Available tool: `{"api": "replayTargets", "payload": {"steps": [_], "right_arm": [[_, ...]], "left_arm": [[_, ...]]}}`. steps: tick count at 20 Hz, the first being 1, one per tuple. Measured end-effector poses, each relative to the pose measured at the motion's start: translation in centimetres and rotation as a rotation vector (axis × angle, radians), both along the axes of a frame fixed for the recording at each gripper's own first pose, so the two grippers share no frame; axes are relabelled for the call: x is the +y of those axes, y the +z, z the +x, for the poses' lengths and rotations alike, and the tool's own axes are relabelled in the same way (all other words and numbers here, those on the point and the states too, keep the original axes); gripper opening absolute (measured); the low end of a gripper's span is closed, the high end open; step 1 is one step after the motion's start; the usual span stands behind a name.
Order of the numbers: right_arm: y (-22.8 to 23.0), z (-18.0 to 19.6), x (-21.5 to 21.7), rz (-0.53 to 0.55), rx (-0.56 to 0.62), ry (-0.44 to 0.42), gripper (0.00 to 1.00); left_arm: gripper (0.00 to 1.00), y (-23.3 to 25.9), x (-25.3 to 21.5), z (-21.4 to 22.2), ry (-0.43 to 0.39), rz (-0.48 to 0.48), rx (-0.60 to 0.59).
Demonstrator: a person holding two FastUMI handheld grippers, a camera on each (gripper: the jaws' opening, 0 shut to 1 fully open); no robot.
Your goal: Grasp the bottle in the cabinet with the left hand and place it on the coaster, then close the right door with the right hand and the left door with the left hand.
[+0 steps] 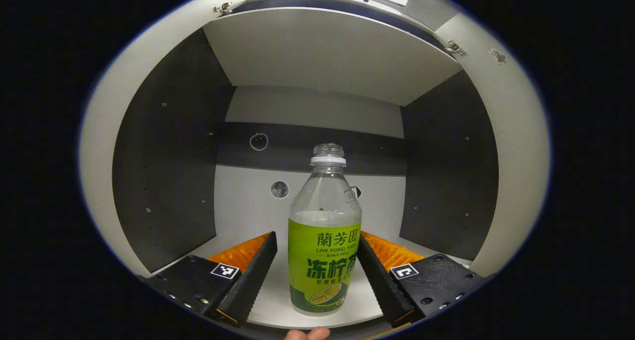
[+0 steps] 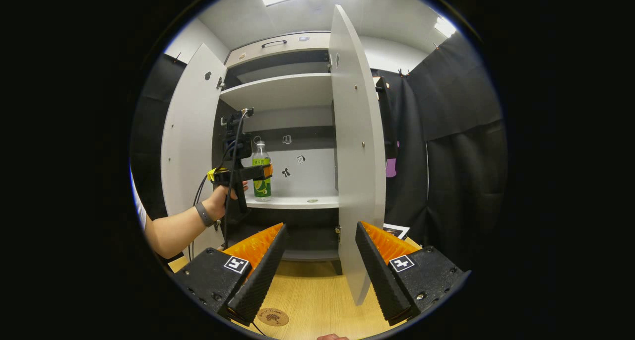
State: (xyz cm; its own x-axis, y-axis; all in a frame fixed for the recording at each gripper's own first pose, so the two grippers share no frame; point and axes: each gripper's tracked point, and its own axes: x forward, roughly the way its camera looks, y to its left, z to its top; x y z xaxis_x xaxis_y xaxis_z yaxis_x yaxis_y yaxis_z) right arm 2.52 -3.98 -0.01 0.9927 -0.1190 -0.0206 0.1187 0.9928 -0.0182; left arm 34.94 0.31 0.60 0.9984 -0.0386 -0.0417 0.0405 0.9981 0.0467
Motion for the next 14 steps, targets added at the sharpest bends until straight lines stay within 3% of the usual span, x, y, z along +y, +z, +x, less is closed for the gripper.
{"api": "replayTargets", "payload": {"steps": [5, 6, 7, 14], "right_arm": [[-0.3, -0.4, -0.3, 0.008, 0.008, -0.015, 0.85], [-0.3, -0.5, -0.4, 0.011, 0.006, -0.016, 0.85], [-0.2, -0.6, -0.4, 0.011, 0.003, -0.017, 0.85], [0.1, -1.4, -0.2, 0.0, -0.007, -0.013, 0.85]], "left_arm": [[0.94, 1.3, -0.6, 0.5, -0.026, 0.018, -0.026], [0.92, 1.6, -0.7, 0.6, -0.027, 0.018, -0.032], [0.79, 1.7, -0.8, 0.5, -0.025, 0.017, -0.031], [0.74, 2.9, -0.2, -1.6, -0.041, -0.035, -0.026]]}}
